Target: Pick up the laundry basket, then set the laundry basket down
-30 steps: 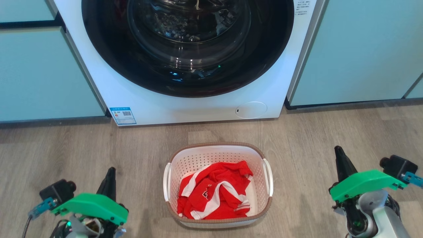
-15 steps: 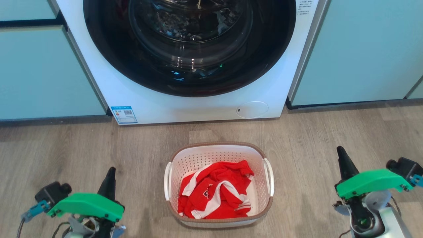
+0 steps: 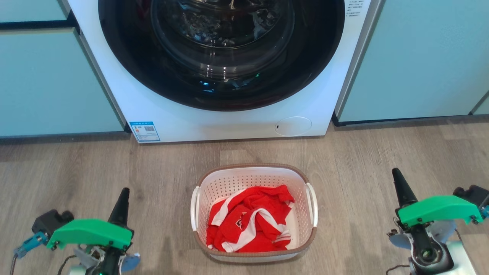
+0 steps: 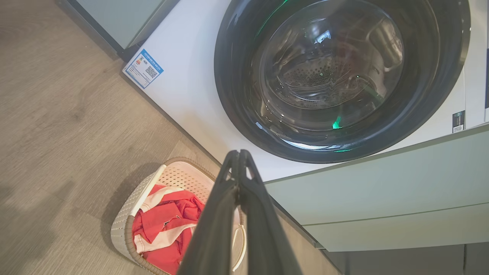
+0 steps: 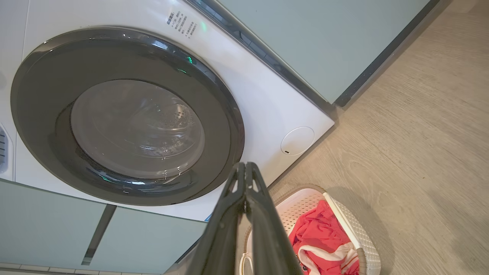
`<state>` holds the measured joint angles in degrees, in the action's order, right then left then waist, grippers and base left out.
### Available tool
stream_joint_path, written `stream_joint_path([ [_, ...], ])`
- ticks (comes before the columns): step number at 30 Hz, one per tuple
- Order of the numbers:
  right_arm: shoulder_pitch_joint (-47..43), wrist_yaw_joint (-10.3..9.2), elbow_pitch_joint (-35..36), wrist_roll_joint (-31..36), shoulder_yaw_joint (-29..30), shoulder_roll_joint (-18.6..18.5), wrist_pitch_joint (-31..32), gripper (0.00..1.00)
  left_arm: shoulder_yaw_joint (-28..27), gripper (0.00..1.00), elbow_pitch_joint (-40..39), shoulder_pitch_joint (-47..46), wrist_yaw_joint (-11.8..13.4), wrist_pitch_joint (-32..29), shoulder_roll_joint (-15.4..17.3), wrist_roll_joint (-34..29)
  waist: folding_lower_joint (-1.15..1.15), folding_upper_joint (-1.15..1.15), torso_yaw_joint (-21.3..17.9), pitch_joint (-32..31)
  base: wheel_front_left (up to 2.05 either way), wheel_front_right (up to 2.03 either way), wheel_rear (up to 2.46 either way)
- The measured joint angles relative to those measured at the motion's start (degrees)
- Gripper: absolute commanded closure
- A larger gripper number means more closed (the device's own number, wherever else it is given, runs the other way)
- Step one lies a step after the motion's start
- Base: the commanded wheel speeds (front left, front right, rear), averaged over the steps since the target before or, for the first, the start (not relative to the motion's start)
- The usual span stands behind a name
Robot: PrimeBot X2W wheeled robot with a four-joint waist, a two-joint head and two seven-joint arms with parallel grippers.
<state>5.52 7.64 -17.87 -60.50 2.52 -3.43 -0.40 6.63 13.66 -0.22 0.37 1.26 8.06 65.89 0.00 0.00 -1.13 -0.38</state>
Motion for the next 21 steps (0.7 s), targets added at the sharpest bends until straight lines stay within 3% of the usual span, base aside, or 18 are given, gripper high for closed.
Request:
stream_joint_path([
  [21,0.0,-0.01,0.5,-14.1,2.3,0.3,2.9,1.0,-4.4,1.0,0.7,-1.3,-3.4,-3.2,-2.4,12.0,0.0,0.0,0.5,0.3,0.0,0.0,0.0],
])
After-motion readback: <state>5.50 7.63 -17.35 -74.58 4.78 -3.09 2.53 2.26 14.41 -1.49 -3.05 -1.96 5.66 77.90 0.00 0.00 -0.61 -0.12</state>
